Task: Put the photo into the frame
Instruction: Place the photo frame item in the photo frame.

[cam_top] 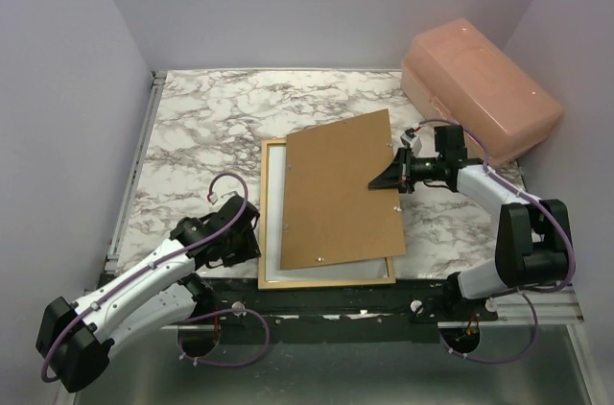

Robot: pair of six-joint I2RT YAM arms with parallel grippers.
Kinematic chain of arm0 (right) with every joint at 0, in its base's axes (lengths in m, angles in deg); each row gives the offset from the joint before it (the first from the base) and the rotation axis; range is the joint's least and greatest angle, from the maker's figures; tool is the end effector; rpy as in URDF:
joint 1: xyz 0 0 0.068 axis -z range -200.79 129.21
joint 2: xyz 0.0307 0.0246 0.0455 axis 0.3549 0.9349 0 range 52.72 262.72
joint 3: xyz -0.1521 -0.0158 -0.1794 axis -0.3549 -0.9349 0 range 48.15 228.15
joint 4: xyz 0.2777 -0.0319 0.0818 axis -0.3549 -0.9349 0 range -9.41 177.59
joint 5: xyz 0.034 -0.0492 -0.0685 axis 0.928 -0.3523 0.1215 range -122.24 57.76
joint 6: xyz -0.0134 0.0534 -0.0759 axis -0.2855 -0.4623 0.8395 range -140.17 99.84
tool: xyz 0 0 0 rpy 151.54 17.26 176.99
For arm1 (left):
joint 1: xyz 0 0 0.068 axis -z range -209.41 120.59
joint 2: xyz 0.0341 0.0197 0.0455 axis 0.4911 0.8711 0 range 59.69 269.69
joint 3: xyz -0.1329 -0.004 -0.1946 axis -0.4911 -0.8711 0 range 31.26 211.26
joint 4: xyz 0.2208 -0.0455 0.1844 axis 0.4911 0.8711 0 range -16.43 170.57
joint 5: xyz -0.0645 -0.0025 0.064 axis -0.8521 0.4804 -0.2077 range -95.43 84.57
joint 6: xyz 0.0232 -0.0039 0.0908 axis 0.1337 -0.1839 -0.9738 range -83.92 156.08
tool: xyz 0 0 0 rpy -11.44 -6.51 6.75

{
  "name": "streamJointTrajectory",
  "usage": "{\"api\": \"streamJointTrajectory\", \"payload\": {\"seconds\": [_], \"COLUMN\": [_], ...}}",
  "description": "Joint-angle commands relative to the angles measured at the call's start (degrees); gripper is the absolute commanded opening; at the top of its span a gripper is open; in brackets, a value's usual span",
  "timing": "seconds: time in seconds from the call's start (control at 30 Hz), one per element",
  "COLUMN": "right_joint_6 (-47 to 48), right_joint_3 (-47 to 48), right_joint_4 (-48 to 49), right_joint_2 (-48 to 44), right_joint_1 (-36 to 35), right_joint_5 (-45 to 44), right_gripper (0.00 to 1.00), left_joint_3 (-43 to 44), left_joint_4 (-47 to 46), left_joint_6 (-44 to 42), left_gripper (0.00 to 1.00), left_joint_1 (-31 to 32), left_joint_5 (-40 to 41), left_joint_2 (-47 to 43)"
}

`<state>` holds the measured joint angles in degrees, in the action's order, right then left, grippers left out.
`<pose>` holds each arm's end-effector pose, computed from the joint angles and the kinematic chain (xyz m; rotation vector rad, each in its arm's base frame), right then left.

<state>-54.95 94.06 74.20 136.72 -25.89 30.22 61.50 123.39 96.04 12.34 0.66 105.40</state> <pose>0.3136 0.1033 0.1259 0.1226 2.4387 1.6462 0.1636 -0.1339 0.1152 -0.4691 2.7241 -0.3766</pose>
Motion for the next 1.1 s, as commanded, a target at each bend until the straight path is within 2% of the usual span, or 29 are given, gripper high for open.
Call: {"api": "streamJointTrajectory", "payload": {"seconds": [0.0, 0.27, 0.47, 1.07], "right_joint_6": [0.23, -0.88, -1.76, -2.56], "right_joint_3": [1.65, -0.17, -0.56, -2.50], "right_joint_4": [1.02, 3.65, 5.79, 11.01], "right_joint_2": [0.50, 1.62, 3.10, 7.37], "right_joint_1": [-1.46, -3.82, -4.73, -6.60], "right_joint_5": [3.74, 3.11, 3.02, 1.36], "right_gripper": [0.01, 0.01, 0.01, 0.01], "left_joint_3": [0.08, -1.37, -1.56, -1.16], "left_joint_4": [-0.17, -5.97, -8.47, -10.44], "left_joint_6": [0.64, -0.41, -1.07, -1.67], "left_gripper": [0.43, 0.36, 0.27, 0.24], "left_joint_1": [0.17, 0.17, 0.17, 0.17], "left_joint_5": [2.11, 0.42, -0.06, -0.99], "left_joint_2": [1.45, 4.91, 8.94, 12.45]}}
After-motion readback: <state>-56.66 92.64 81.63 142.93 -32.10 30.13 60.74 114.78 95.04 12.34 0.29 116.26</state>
